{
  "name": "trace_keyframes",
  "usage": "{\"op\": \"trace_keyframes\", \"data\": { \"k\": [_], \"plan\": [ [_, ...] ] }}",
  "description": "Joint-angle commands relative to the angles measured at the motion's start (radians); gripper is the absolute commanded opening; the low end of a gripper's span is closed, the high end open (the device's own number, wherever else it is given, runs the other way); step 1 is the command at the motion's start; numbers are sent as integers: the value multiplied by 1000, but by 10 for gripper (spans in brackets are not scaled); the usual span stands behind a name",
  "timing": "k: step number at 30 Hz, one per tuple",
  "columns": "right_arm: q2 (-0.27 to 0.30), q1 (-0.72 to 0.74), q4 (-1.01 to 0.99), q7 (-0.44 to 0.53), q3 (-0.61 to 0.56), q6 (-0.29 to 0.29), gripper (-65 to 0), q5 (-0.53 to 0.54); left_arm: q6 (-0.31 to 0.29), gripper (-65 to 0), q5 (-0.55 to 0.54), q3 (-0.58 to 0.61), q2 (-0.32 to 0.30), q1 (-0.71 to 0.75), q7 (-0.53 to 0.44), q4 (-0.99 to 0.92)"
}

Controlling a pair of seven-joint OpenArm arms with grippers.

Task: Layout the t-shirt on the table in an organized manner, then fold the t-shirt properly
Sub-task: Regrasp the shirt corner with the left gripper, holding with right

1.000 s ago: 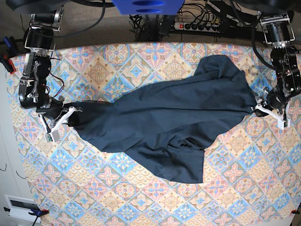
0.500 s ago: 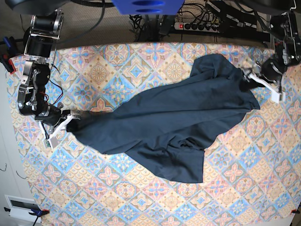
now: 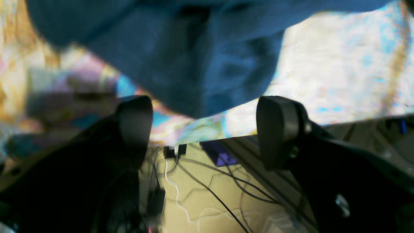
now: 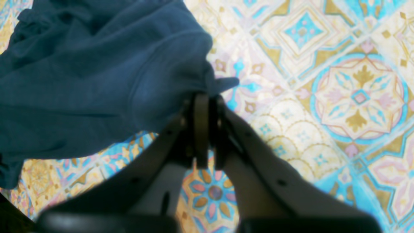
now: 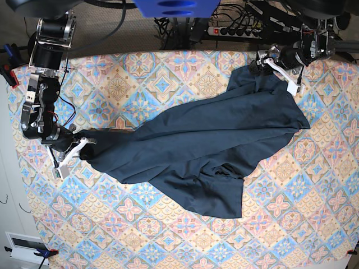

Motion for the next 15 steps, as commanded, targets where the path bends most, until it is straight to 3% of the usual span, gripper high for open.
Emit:
{"op": "trace_keyframes", "data": {
  "k": [1,6,8,12,15],
  "plan": [
    [17,23,17,21,5,4,-644,14,-7,-157,-23,20,6,-25,-9,-13],
    [17,23,19,21,5,4,-644,14,-10,-183,-23,72,23,-91,-9,-114],
    [17,23,19,21,5,4,-644,14,-12,-284,-30,87,23,-101,-9,-109],
    [17,23,22,21,8,4,-644,14,-12,-650,-28,67,20,-104,-10,-28],
    [17,23,19,21,13,4,-644,14,-10,-650,-30,12,8,-97,-7,15]
  ]
}}
